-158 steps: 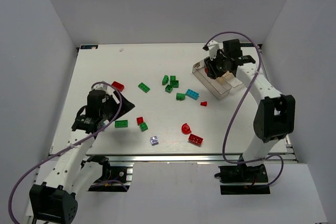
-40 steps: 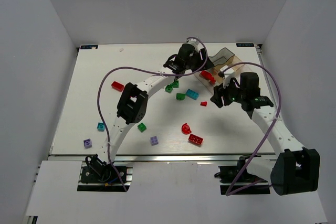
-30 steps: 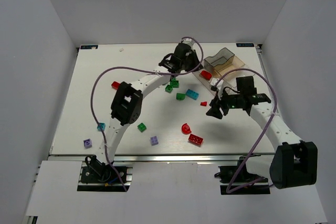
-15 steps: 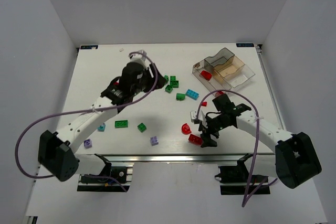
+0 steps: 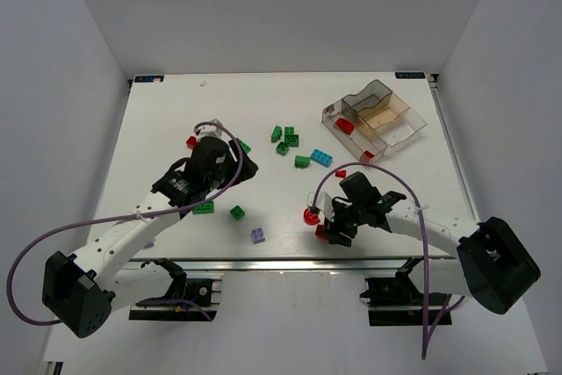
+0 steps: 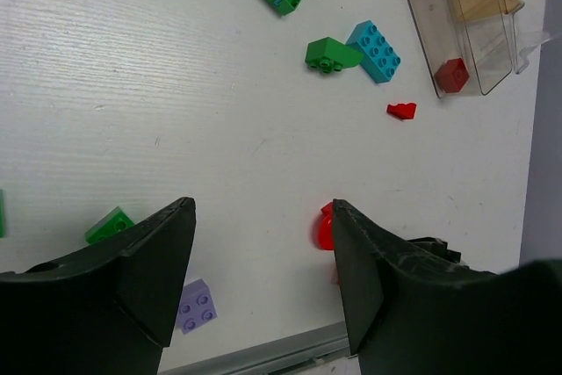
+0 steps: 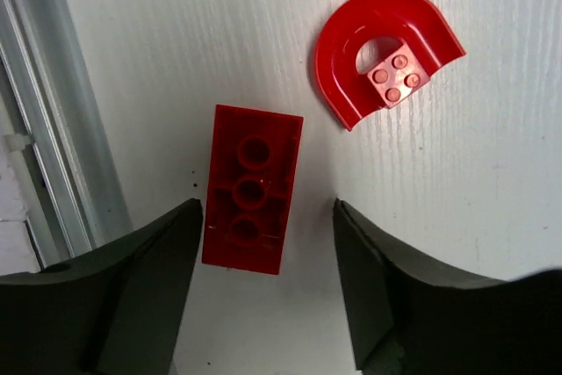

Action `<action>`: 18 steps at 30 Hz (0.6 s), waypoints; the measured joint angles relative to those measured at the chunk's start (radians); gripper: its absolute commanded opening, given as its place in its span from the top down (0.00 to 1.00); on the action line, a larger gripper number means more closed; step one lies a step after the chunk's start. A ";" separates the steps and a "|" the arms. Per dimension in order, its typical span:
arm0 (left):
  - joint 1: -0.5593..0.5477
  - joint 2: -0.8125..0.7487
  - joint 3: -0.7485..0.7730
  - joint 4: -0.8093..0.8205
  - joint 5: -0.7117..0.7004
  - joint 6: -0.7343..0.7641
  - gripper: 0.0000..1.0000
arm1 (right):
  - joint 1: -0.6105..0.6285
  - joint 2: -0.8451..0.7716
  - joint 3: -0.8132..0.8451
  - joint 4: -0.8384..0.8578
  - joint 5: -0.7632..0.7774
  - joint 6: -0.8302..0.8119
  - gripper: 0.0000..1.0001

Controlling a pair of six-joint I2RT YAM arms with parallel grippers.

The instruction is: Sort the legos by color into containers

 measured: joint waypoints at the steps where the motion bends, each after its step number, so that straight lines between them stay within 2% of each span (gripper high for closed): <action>1: 0.000 -0.002 -0.001 0.000 -0.001 -0.003 0.27 | 0.006 0.000 -0.011 0.016 0.013 0.014 0.41; 7: -0.010 -0.002 -0.011 0.010 0.014 0.001 0.29 | 0.019 -0.015 -0.032 0.061 0.056 0.048 0.78; 8: -0.010 0.002 -0.014 0.015 0.033 0.011 0.29 | 0.018 -0.025 -0.032 0.058 0.058 0.047 0.93; 9: -0.011 0.014 -0.014 0.025 0.057 0.024 0.29 | 0.015 -0.042 -0.032 0.051 0.059 0.043 1.00; 13: -0.019 0.096 -0.014 0.069 0.150 0.072 0.29 | -0.011 -0.134 -0.029 0.009 0.059 0.045 1.00; 18: -0.038 0.203 -0.014 0.090 0.235 0.140 0.29 | -0.100 -0.235 0.039 -0.026 0.089 0.085 1.00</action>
